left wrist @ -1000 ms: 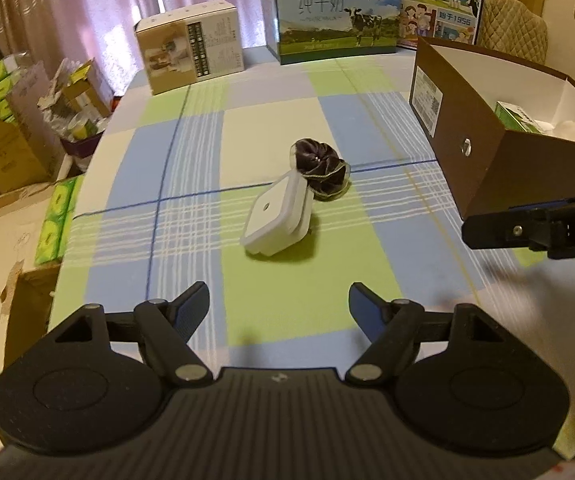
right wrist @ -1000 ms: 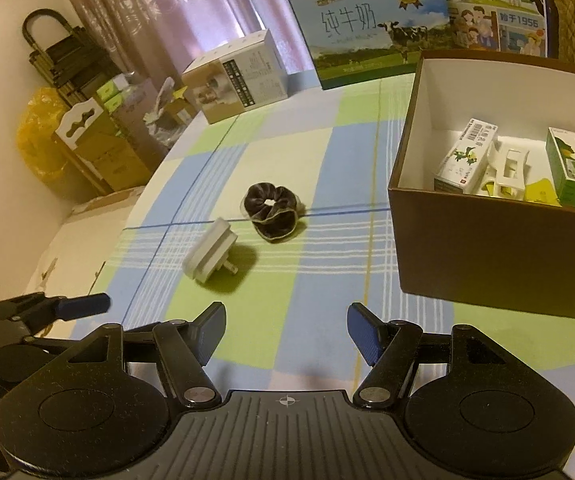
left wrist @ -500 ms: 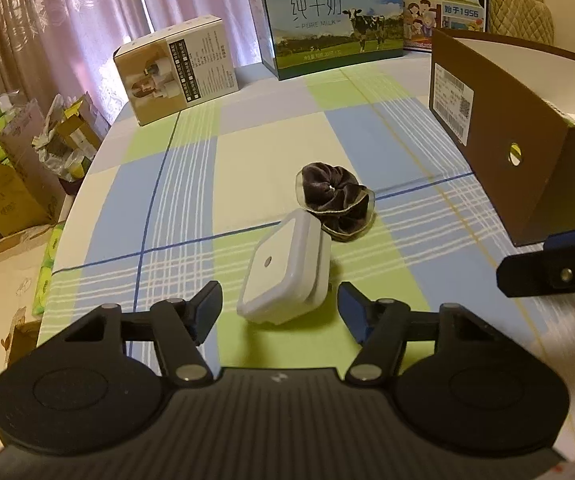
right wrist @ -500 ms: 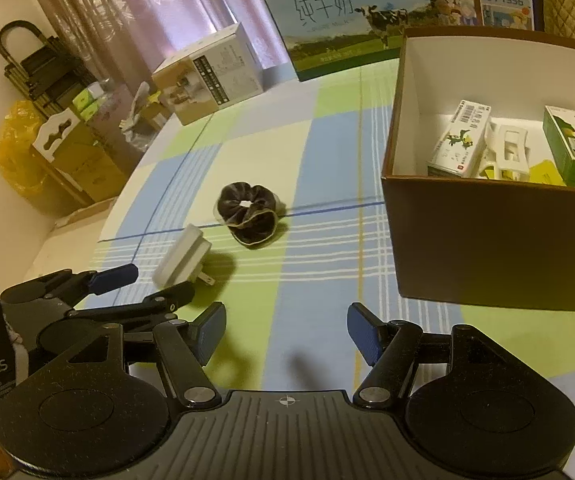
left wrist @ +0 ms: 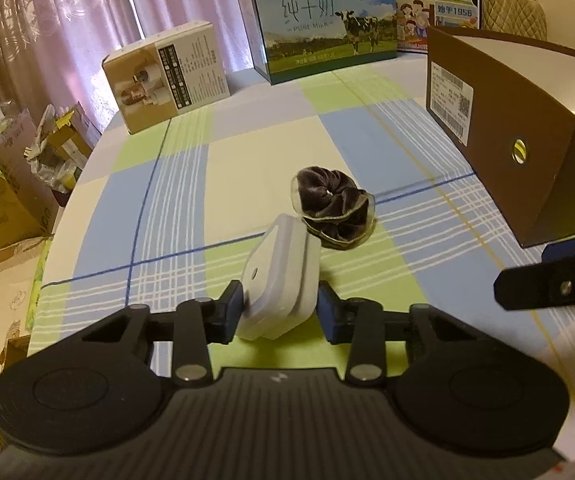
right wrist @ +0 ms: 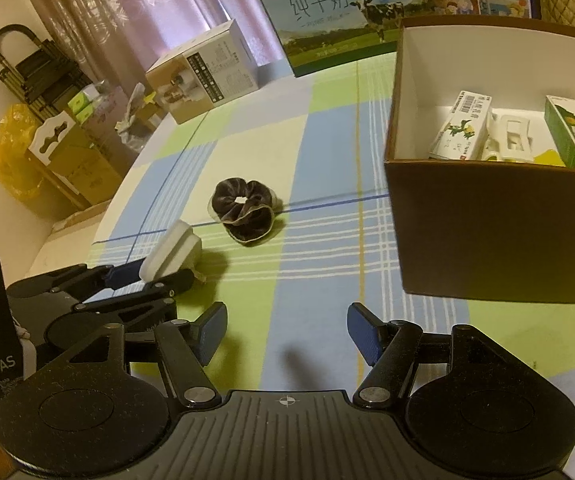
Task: Organize objects
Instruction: 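Grasp the white plug adapter with the left tool, then grasp the brown scrunchie with the right tool while the left tool holds the adapter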
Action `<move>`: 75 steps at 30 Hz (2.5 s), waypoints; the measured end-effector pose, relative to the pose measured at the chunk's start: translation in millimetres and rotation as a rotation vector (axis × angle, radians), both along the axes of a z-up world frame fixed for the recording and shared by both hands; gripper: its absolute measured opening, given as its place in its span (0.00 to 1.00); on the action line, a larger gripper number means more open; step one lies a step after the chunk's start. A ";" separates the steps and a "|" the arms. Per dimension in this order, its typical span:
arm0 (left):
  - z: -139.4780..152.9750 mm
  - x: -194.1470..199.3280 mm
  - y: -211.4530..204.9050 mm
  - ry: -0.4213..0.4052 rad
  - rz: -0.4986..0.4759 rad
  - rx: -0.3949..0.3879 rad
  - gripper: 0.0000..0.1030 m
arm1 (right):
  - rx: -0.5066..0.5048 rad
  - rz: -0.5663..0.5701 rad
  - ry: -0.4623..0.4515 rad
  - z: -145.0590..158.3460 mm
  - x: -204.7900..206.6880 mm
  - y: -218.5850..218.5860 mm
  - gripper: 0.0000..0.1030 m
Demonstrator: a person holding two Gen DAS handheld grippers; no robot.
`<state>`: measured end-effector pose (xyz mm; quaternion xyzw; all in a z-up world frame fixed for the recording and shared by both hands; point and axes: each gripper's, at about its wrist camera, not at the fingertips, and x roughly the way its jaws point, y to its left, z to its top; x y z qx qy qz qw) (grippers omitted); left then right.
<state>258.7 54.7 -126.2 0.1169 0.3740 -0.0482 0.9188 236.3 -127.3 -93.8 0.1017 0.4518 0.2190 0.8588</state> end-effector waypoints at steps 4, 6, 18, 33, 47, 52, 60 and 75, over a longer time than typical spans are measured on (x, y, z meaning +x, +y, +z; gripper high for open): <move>4.5 2.2 15.0 -0.010 0.042 -0.035 0.28 | -0.013 0.032 -0.017 -0.6 -0.9 10.5 0.62; 5.1 4.7 25.6 -0.008 0.080 -0.037 0.28 | -0.029 0.045 -0.036 -0.5 -0.5 16.6 0.62; 9.0 16.3 64.8 -0.007 0.222 -0.095 0.27 | -0.157 0.118 -0.170 -10.8 34.7 87.1 0.59; 7.7 21.2 64.8 -0.016 0.232 -0.096 0.27 | -0.253 0.197 -0.196 -43.9 82.8 110.9 0.29; 10.2 -7.7 36.6 0.004 0.161 -0.088 0.26 | -0.182 0.219 -0.180 -28.9 9.7 57.8 0.11; 15.7 -21.8 16.1 0.052 0.128 -0.125 0.26 | -0.167 0.192 -0.149 -13.4 -26.8 22.0 0.11; 19.8 -69.6 -36.3 0.095 0.063 -0.149 0.26 | -0.201 0.159 -0.117 -1.0 -75.7 -36.3 0.12; 16.6 -86.8 -49.3 0.067 0.043 -0.160 0.28 | -0.254 0.159 -0.136 -32.0 -86.6 -34.0 0.56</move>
